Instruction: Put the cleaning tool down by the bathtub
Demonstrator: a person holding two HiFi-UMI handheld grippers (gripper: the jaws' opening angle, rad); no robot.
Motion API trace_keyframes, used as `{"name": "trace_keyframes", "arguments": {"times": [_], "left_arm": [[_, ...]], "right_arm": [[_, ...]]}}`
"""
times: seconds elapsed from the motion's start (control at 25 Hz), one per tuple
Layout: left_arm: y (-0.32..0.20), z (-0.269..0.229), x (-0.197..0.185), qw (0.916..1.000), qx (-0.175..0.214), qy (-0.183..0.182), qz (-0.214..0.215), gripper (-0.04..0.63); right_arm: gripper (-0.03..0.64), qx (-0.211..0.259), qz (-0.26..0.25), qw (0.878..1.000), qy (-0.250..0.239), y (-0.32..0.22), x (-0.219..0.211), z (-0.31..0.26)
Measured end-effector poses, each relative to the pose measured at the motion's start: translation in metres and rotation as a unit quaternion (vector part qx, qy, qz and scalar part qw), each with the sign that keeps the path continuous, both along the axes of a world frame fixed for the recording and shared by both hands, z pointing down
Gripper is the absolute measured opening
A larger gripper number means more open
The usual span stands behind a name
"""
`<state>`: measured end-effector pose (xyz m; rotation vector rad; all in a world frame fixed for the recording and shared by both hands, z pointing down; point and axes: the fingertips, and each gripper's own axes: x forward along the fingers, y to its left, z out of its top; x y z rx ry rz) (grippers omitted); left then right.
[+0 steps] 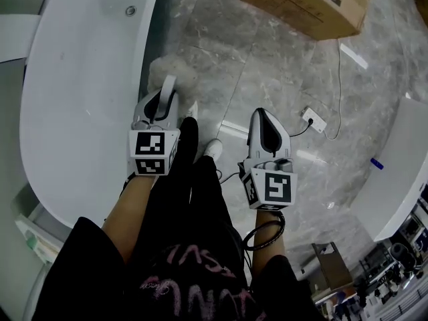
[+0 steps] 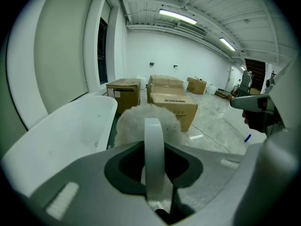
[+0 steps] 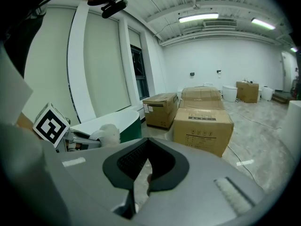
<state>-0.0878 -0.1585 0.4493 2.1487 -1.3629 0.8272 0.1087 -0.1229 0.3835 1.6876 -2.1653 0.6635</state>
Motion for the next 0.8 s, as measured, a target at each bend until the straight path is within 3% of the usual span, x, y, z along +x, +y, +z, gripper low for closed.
{"name": "trace_keyframes", "arguments": {"times": [0.8], "left_arm": [[-0.022, 0.175, -0.013, 0.9983, -0.046, -0.014, -0.032, 0.078]], "right_arm": [[0.023, -0.026, 0.01, 1.0, -0.01, -0.033, 0.003, 0.162]]}}
